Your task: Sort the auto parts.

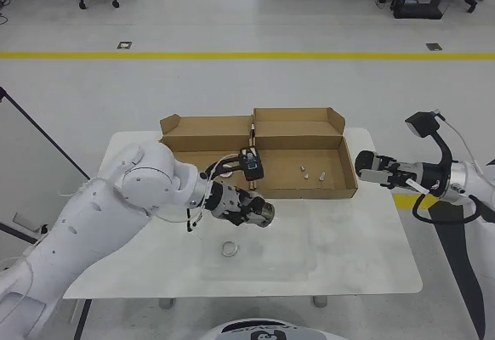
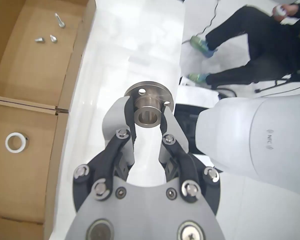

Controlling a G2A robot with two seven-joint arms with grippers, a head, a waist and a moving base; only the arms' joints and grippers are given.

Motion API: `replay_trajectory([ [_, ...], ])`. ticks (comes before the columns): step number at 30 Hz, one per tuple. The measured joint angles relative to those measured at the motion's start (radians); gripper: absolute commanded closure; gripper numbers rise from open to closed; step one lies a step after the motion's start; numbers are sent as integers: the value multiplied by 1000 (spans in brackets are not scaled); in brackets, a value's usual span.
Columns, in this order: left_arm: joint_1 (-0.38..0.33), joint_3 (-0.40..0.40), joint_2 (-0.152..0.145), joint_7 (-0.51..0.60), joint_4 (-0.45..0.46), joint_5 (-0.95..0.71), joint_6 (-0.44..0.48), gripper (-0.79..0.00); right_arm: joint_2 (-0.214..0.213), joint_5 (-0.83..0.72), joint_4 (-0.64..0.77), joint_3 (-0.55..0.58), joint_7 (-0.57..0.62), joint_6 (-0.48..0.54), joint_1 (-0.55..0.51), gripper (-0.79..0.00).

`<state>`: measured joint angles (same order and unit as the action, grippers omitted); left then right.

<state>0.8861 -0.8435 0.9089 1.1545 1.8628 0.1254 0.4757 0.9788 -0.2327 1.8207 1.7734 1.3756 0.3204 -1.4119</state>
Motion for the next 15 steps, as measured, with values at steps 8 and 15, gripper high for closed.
replay_trajectory([
  [8, 183, -176, -36, -216, 25, -223, 265, 0, 0, 0, 0, 0, 0, 0, 0, -785],
  [15, 203, -188, -33, -313, 24, -383, 504, 0, 0, 0, 0, 0, 0, 0, 0, -785],
])
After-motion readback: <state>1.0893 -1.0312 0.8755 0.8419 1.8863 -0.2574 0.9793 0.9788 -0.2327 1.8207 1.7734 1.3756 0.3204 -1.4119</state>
